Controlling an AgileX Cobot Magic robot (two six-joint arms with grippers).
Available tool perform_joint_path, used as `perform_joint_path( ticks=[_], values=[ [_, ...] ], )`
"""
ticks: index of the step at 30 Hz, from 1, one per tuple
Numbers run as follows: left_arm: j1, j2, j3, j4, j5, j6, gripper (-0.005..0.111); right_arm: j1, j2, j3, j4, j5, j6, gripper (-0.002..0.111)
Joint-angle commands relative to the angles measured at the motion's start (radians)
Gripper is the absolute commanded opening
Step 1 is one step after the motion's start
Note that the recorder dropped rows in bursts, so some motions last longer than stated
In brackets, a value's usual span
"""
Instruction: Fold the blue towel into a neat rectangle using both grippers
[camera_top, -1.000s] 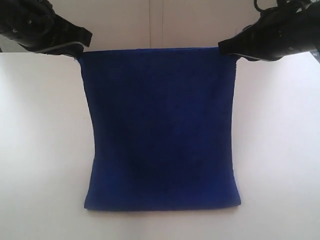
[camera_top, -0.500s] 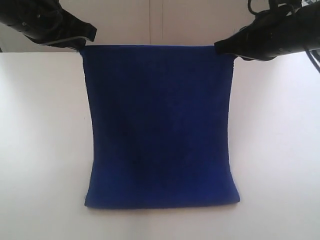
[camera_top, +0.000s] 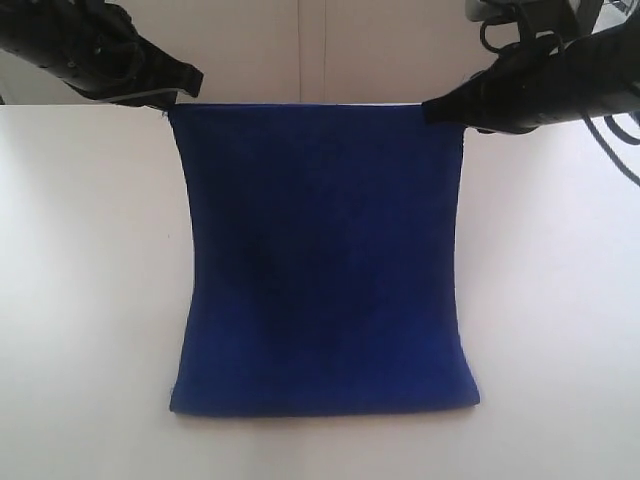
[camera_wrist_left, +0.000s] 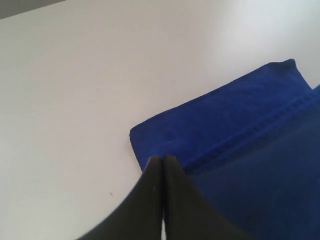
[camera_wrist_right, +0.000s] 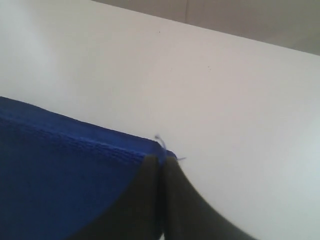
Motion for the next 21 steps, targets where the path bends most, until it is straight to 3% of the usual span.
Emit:
perform_joint_path(
  ticks=[1, 21],
  values=[
    [0.004, -0.006, -0.017, 0.029, 0.003, -0.007, 0.000, -0.006, 0.003, -0.019, -0.002, -0.029, -0.010, 0.000],
    [0.004, 0.038, -0.052, 0.059, -0.002, -0.018, 0.000, 0.014, 0.061, -0.061, 0.001, -0.050, -0.011, 0.000]
  ],
)
